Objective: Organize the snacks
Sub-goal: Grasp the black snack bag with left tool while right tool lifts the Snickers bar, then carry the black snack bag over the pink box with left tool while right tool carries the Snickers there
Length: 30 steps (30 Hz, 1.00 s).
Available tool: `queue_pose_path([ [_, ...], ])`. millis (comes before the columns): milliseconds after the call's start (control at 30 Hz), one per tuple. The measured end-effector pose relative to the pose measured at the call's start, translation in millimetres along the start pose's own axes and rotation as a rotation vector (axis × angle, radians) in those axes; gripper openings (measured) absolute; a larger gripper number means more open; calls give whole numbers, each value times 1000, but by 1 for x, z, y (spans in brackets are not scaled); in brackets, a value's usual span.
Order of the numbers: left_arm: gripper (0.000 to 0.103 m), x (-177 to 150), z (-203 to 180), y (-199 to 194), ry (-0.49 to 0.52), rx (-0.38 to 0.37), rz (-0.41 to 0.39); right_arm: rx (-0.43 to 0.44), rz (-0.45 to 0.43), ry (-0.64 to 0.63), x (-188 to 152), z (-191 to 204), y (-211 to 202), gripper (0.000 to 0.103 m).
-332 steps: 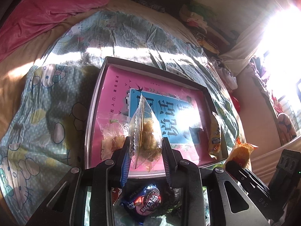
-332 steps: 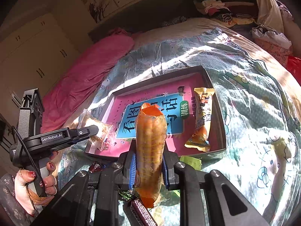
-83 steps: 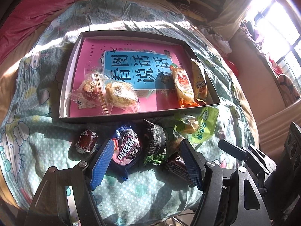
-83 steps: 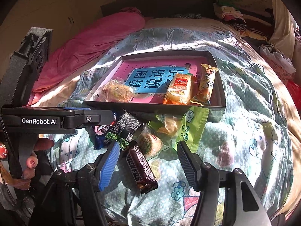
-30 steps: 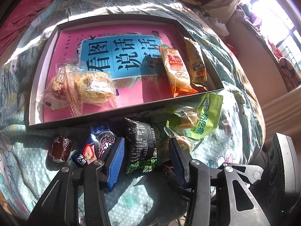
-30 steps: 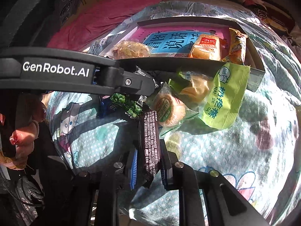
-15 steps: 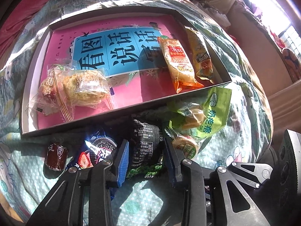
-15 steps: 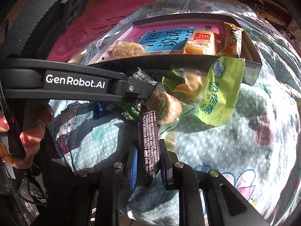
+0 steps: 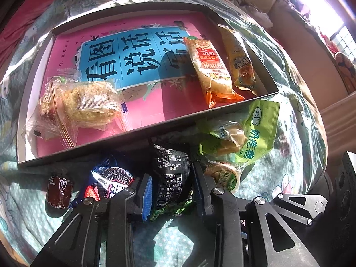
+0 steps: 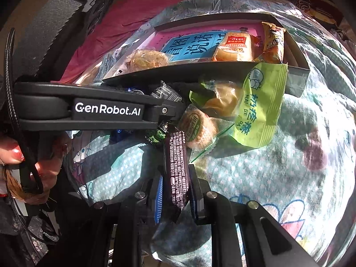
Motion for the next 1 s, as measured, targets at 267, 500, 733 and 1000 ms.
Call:
queue_pose_path([
  [267,28,-8,10,-21,-73,-56,-56,34,-26,28,1,-1,-12,18],
  [500,28,-13,27,-63,-123,-59,-157,86,-69,95,5,-8,-24,18],
  [733,28,-21,53,-80,-182,-41,-188,77,-102,120,5,-15,-38,18],
  [1000,28,-21,59,-88,-201,-35,-214,49,-140,123,18,-15,-47,18],
])
Point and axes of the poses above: each gripper's, at about its wrist camera, not at the fingertips, and y roughly the way its jaws point, z to its left, x to its top, the point moved 2 cm from there along y, roughly the way its jaws point, and after that the axes turned 8 degrees about y, right-handed, at the moved point
